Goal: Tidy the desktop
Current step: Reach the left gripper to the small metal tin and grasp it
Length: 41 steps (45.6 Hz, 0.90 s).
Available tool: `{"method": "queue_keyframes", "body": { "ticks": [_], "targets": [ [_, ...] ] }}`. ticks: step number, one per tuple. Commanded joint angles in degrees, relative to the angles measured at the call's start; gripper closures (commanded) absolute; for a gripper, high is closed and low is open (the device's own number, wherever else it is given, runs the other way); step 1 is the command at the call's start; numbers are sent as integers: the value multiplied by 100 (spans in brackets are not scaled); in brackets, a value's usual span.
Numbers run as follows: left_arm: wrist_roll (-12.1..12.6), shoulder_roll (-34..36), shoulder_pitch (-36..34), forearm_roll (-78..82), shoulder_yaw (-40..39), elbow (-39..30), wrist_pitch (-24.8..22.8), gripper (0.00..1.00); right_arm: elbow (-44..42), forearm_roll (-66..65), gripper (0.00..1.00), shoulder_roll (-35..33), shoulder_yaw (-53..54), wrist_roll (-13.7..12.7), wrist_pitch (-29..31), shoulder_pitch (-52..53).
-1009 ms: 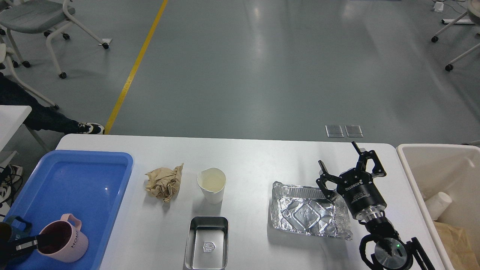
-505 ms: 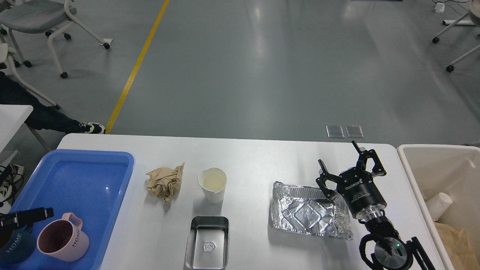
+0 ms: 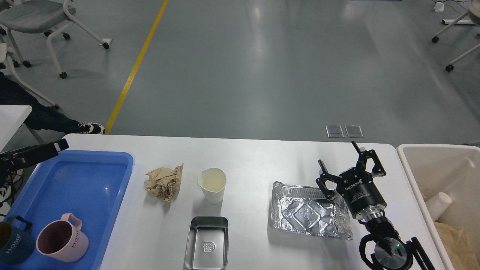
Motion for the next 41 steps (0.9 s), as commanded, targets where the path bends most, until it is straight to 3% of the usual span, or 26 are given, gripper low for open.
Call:
{"method": "queue_keyframes", "body": {
  "ticks": [1,18,24,27,34,41],
  "targets": [
    [1,-17,16,-1,42,-126,51,8,55,0,0,0,0,0,3,-28],
    [54,-369,51,-1,296,-108,-10,8,55,-8,0,0,0,-9,-6,-10],
    [133,-824,51,17,455,-73,-37,8,55,-8,0,18,-9,-9,-15,-1],
    [221,-1229,-1,95,587,-38,-54,8,55,-8,0,9,-9,-9,-15,-10],
    [695,-1958,-344,105,946,225,-370,8,55,-8,0,9,0,-9,-15,-28],
    [784,-2688,-713,105,1597,709,-406,8,55,-8,0,9,-9,0,-15,-10]
  ]
}}
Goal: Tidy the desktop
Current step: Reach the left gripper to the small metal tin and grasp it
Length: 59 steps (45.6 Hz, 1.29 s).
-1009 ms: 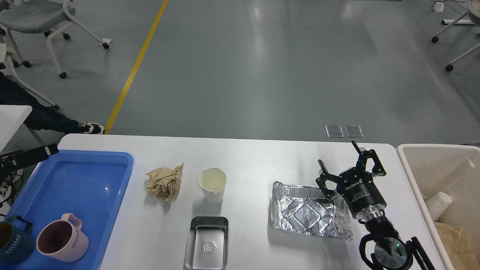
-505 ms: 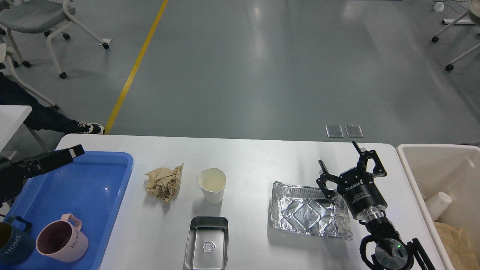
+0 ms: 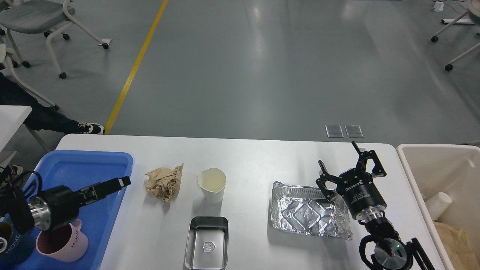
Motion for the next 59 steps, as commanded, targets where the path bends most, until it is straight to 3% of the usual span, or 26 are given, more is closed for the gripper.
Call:
{"method": "queue_keyframes", "body": {
  "ticks": [1,10,23,31,42,44,47,54,59],
  "targets": [
    [63,-572,-318,0,582,380,-37,8,0,0,0,9,0,-2,0,15],
    [256,-1302,-635,0,1259,688,-19,8,-9,-61,0,44,-9,7,0,15],
    [353,-1917,-1276,-9,2314,1153,-11,8,-18,-79,0,44,-123,7,0,15],
    [282,-2181,-1312,0,2358,1294,-2,21,-18,-79,0,88,-132,7,0,24],
    [353,-2313,-1496,0,2745,1452,-19,24,-18,-79,0,97,-132,7,0,24],
    [353,-2348,-1540,-8,2850,1453,-19,29,-18,-79,0,106,-123,7,0,24],
    [335,-2374,-1575,-17,2956,1453,-54,55,-9,-79,0,106,-123,7,0,24],
    [335,-2480,-1654,-17,3061,1470,-63,60,-9,-79,0,106,-123,7,-8,15],
    [274,-2515,-1786,-17,3307,1488,-160,73,-9,-79,0,106,-123,7,-8,24]
  ]
}}
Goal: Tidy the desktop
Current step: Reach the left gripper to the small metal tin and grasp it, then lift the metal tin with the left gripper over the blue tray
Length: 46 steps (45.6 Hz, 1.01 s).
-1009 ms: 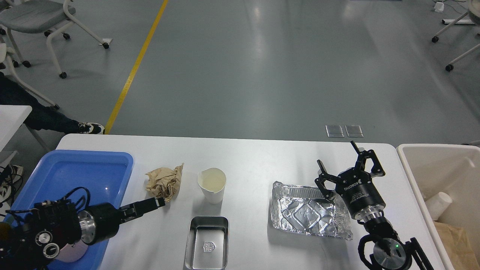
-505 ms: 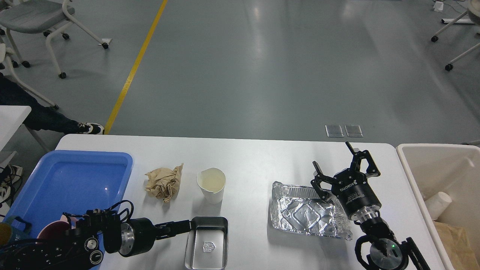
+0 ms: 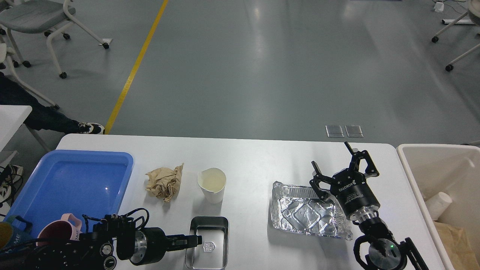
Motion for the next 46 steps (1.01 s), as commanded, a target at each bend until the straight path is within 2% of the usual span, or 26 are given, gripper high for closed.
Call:
{"method": "queue_keyframes", "body": {
  "ticks": [1,14,29,40,46],
  "targets": [
    [-59,-21,-126,0,256,17,-117,76,1,0,0,0,0,0,-15,7],
    [-226,23,-451,-9,555,17,-267,99,1,0,0,0,9,0,-42,-1],
    [-323,172,-627,-79,573,-44,-276,100,10,0,0,-9,17,0,-42,-1],
    [-420,954,-1137,-176,441,-712,-408,100,10,0,0,0,17,0,-51,7],
    [-473,1543,-1199,-396,239,-1107,-452,100,10,0,0,0,26,0,-51,7]
  ]
}}
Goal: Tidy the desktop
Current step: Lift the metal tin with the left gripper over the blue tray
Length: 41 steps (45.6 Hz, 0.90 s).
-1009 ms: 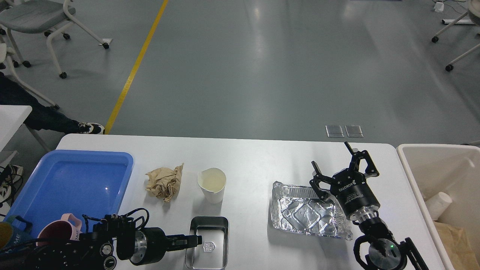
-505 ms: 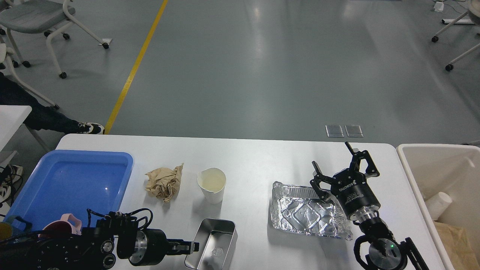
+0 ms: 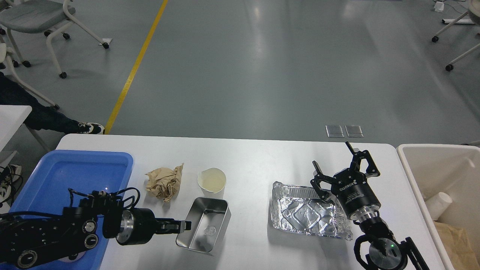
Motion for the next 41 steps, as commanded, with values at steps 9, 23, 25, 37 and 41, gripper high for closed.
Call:
{"method": "queue_keyframes", "body": {
  "ticks": [9,23,25,37,41],
  "targets": [
    [-99,1297,-53,-262,-625,-915,-76,100,7,0,0,1,14,0,-123,10],
    [-213,2905,-62,-561,-1240,-1346,-463,100,16,0,0,1,6,0,-141,10],
    [-265,3160,-53,-605,-1302,-1346,-498,100,16,0,0,1,6,0,-141,10],
    [-555,4479,-53,-772,-1346,-1135,-525,100,16,0,0,1,-30,0,-141,1],
    [-591,4646,-53,-781,-1346,-1056,-621,100,16,0,0,1,-47,0,-141,1]
  ]
}}
